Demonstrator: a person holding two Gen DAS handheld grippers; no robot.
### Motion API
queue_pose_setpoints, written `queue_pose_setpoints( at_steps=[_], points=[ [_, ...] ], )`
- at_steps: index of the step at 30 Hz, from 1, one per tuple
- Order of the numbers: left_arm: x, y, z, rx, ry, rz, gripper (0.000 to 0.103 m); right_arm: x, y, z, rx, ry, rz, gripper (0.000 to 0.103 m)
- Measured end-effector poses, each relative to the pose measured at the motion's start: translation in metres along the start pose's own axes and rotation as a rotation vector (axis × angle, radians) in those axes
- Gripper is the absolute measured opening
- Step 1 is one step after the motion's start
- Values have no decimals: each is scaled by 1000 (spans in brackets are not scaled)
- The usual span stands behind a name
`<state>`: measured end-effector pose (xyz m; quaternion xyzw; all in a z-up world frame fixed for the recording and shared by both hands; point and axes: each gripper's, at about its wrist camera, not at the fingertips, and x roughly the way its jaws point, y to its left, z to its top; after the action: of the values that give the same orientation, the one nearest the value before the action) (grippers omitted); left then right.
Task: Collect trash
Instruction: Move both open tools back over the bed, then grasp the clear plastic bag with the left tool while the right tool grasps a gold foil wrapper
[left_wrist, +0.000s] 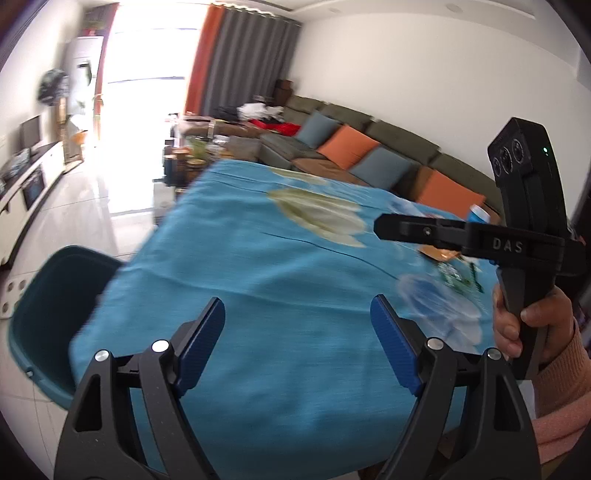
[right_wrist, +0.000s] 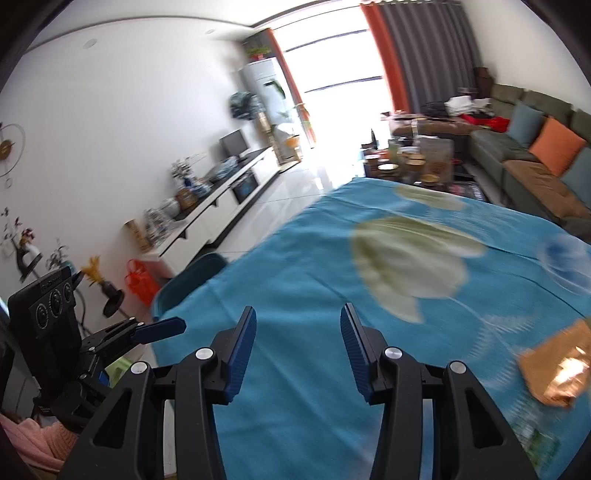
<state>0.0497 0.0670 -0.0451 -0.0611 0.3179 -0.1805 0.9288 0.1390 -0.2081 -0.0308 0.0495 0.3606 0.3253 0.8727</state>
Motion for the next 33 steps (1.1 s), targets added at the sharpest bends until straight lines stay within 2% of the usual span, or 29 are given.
queue_pose_setpoints(
  at_steps=[5,15,20,24,29,31,33],
  points=[
    [29,-48,-1,70,60,-102,80,-37,-43,-16,82,-52,-103,45],
    [78,-125,4,178,155,-227,75,-76,-116,-34,220,-124,-245,45],
    [103,-148,11,196,206,-259,72,-87,-144,-47,271,-138,-258,45],
    [124,-161,19,181,253,-280,64,-89,-160,-54,304,-143,-245,45],
    [148,-175,23,179,308,-301,51,-87,-175,-58,334,-141,-220,45],
    [158,-180,22,173,340,-300,41,-84,-178,-57,340,-139,-212,45],
    [163,-182,22,169,355,-306,41,-79,-182,-56,347,-135,-205,45]
  ],
)
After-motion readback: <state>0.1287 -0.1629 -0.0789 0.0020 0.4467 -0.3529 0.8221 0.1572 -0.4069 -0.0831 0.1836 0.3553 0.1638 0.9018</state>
